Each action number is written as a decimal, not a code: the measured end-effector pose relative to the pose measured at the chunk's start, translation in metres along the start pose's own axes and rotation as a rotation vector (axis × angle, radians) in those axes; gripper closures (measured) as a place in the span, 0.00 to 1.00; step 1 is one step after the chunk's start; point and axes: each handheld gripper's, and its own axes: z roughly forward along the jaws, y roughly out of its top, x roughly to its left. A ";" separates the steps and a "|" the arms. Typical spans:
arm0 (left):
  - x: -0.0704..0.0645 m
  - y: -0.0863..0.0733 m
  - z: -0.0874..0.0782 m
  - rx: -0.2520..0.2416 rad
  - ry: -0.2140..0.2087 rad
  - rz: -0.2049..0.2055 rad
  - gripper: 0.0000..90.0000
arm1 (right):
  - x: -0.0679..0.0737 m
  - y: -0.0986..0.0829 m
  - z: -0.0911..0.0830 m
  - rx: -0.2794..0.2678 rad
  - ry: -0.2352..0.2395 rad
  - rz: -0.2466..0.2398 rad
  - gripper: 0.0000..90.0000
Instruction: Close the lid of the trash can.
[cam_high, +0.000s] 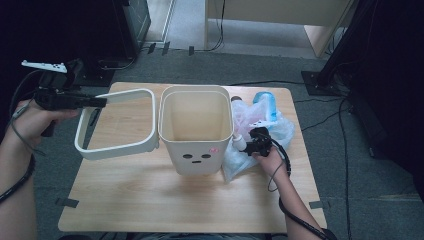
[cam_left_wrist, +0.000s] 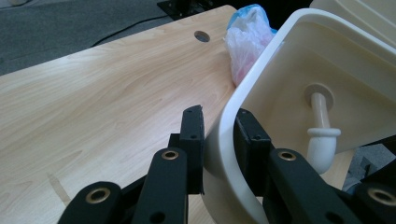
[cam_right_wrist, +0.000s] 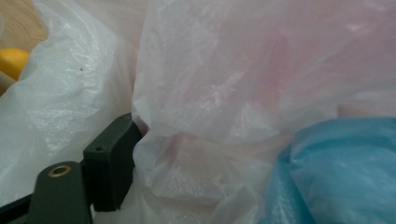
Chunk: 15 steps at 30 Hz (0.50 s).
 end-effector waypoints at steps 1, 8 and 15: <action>-0.001 0.001 0.000 0.000 -0.001 0.003 0.84 | 0.000 0.000 0.000 -0.001 0.001 0.001 0.24; -0.010 0.019 -0.006 0.012 0.006 0.040 0.84 | 0.000 0.000 0.001 -0.005 0.004 -0.004 0.24; -0.015 0.031 -0.016 0.019 -0.003 0.044 0.84 | 0.000 0.000 0.001 -0.003 0.002 -0.004 0.24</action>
